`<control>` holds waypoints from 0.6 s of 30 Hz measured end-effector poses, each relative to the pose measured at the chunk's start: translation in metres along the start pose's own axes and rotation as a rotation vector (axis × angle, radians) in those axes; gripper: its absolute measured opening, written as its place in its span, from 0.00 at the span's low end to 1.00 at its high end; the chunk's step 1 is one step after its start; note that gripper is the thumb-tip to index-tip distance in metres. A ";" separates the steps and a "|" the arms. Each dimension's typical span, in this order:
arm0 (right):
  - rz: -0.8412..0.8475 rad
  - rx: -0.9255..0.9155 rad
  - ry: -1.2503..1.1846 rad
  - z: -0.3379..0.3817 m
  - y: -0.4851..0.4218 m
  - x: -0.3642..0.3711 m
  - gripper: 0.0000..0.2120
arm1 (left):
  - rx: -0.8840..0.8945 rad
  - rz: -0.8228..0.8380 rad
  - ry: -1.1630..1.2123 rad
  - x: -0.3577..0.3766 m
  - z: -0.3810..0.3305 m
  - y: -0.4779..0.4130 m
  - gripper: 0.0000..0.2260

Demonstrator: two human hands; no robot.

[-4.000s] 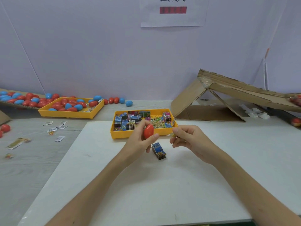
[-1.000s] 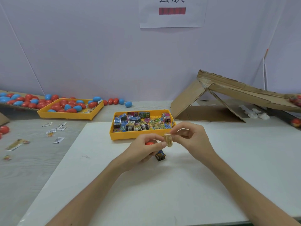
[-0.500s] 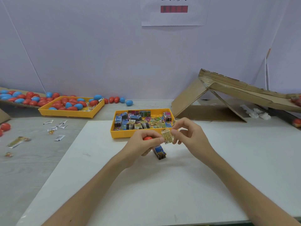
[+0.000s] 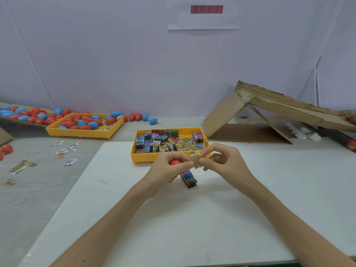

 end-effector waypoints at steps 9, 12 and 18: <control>-0.070 -0.160 0.167 0.011 0.003 -0.003 0.11 | -0.007 -0.064 -0.039 -0.005 0.002 -0.002 0.06; -0.057 -0.234 0.271 0.013 0.006 0.002 0.12 | -0.010 -0.100 -0.022 -0.010 0.003 -0.003 0.06; -0.039 -0.137 0.157 0.006 0.004 0.004 0.11 | 0.012 -0.112 -0.018 -0.012 0.001 -0.003 0.06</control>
Point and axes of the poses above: each hand's wrist, its own y-axis away from the middle knuckle, its own x-axis out of the palm, z = x × y, the point moved 9 cm from there along -y, towards the middle knuckle, and after that the axes turned 7 degrees about -z, right-handed, at the moved point
